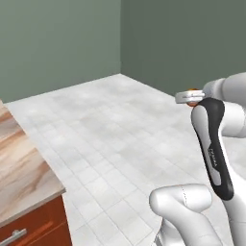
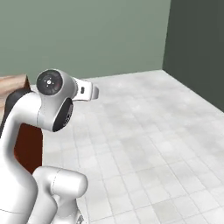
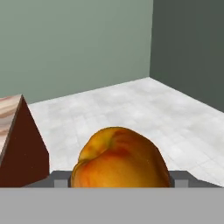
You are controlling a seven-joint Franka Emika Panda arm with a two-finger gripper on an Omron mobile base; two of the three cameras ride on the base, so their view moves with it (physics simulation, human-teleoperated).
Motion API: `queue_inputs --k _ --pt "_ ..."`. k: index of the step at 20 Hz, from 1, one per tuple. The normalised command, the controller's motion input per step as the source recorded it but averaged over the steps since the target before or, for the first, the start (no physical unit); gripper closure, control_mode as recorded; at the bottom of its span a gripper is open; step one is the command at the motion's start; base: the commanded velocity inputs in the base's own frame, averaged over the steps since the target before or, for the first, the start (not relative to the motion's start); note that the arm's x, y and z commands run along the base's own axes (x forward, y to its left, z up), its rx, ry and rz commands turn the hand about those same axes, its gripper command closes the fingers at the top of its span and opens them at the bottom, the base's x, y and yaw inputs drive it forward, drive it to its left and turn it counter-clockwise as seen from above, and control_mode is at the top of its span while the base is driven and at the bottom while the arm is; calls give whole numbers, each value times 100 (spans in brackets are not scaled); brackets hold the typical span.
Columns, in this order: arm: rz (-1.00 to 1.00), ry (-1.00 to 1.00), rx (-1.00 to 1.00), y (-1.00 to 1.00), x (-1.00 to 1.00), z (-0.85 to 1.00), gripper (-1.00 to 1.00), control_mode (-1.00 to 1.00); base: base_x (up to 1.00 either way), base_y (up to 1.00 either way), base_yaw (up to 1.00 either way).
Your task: Retrieve the peach and banana from the fridge and place them into the bowl on the dining table.
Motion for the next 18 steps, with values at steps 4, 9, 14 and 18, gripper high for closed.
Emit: queue_inputs --k 4,9,14,18 --pt "0 0 0 0 0 0 100 100 100 -26 66" --pt "0 0 0 0 0 0 100 100 100 -35 63" --pt "0 0 0 0 0 0 100 100 100 -63 50" --pt "0 0 0 0 0 0 100 100 100 -76 43"
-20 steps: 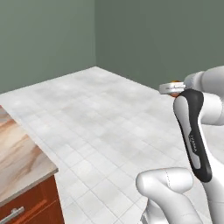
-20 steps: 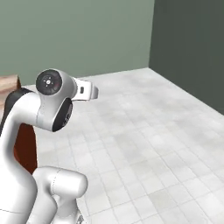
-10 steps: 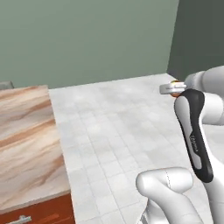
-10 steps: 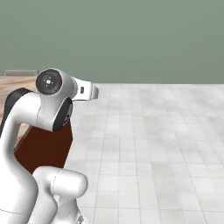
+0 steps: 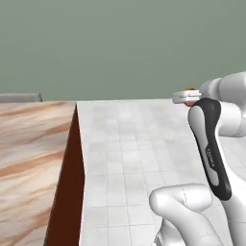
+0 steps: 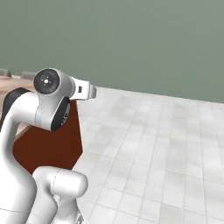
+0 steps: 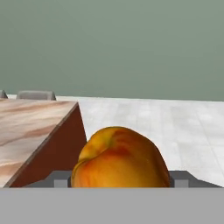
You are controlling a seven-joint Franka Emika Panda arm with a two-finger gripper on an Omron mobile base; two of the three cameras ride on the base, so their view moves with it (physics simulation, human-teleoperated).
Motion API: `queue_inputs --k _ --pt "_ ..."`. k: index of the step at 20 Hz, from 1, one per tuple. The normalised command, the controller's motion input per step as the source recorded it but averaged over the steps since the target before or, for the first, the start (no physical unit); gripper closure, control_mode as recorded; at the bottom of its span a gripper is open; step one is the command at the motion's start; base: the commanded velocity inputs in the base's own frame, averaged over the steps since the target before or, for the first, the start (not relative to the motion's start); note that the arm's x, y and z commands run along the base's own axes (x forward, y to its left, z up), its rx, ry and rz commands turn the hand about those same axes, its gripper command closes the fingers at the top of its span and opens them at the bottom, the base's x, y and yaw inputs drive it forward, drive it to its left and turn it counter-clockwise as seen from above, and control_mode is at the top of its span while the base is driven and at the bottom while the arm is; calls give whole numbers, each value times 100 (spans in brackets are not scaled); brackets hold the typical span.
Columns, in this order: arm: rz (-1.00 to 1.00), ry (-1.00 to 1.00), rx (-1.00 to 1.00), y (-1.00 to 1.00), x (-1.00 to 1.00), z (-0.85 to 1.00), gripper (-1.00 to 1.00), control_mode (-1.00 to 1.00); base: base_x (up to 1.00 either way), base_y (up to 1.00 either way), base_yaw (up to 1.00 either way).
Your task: Retrieve the peach and banana from the fridge and place them into the bowl on the dining table.
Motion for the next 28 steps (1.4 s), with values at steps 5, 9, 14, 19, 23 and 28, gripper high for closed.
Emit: queue_inputs --k 5,9,14,19,23,28 --pt "0 0 0 0 0 0 100 100 100 -81 40" --pt "0 0 0 0 0 0 100 100 100 -79 39" --pt "0 0 0 0 0 0 100 100 100 -77 38" --pt "0 0 0 0 0 0 100 100 100 -84 37" --pt "0 0 0 0 0 0 100 100 100 -85 36" --pt "0 0 0 0 0 0 100 100 100 -57 46"
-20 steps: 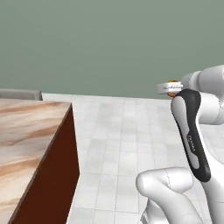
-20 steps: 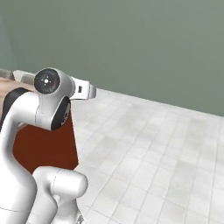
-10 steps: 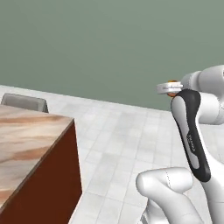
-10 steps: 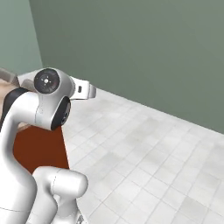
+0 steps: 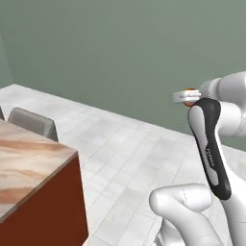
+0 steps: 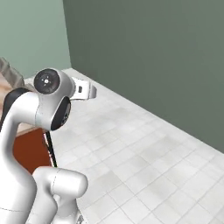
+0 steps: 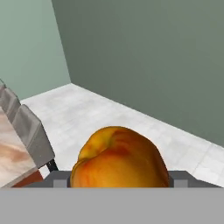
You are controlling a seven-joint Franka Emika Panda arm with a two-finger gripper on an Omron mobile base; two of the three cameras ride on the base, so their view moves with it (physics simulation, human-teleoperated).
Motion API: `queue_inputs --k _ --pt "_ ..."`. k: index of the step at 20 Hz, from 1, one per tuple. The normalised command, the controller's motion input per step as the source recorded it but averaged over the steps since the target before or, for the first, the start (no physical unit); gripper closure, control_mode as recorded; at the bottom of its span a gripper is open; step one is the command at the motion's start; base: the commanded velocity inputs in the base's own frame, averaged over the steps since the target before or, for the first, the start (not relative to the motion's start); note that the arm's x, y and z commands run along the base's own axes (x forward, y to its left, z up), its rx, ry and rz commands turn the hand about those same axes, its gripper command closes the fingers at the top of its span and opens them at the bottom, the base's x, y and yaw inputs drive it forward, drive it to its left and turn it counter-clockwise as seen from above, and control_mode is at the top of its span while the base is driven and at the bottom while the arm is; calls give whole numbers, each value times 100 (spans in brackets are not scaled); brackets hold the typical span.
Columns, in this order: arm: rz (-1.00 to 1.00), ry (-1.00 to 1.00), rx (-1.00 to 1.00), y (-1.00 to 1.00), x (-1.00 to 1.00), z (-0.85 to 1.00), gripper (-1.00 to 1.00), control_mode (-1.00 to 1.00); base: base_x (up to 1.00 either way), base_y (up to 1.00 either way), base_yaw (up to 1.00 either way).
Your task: Retrieve the peach and banana from the fridge and place them into the bowl on the dining table.
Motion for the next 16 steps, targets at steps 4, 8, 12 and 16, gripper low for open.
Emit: queue_inputs --k 4,8,12,16 --pt "0 0 0 0 0 0 100 100 100 -41 53" --pt "0 0 0 0 0 0 100 100 100 -40 54" --pt "0 0 0 0 0 0 100 100 100 -55 47" --pt "0 0 0 0 0 0 100 100 100 -66 42"
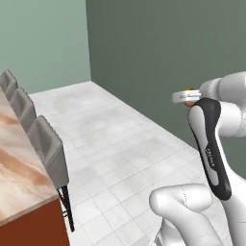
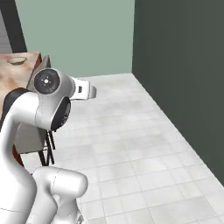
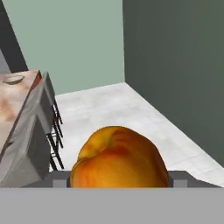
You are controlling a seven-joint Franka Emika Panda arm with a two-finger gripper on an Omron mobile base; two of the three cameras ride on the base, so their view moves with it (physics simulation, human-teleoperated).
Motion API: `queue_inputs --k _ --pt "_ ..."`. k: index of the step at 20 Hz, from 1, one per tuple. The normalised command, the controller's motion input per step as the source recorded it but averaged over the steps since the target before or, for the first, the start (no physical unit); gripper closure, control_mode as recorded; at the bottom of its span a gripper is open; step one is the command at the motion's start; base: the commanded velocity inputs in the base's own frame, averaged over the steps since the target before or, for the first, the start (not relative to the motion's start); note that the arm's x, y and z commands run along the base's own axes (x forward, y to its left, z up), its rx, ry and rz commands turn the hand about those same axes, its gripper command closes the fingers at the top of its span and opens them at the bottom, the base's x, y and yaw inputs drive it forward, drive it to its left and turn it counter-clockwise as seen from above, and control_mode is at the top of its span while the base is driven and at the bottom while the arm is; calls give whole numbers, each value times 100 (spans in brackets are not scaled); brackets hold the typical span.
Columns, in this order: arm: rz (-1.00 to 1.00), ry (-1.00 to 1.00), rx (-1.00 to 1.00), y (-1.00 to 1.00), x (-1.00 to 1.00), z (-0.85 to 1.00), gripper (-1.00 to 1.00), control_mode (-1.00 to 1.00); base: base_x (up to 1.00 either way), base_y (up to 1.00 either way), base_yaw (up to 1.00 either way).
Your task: Retrieve the peach and banana from the fridge and place them into the bowl on the dining table.
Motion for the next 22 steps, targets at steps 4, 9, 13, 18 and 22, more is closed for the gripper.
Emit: queue_inputs --k 4,9,13,18,22 --pt "0 0 0 0 0 0 100 100 100 -63 41" --pt "0 0 0 0 0 0 100 100 100 -39 47" --pt "0 0 0 0 0 0 100 100 100 -41 44" --pt "0 0 0 0 0 0 100 100 100 -40 40" --pt "0 0 0 0 0 0 100 100 100 -38 40"
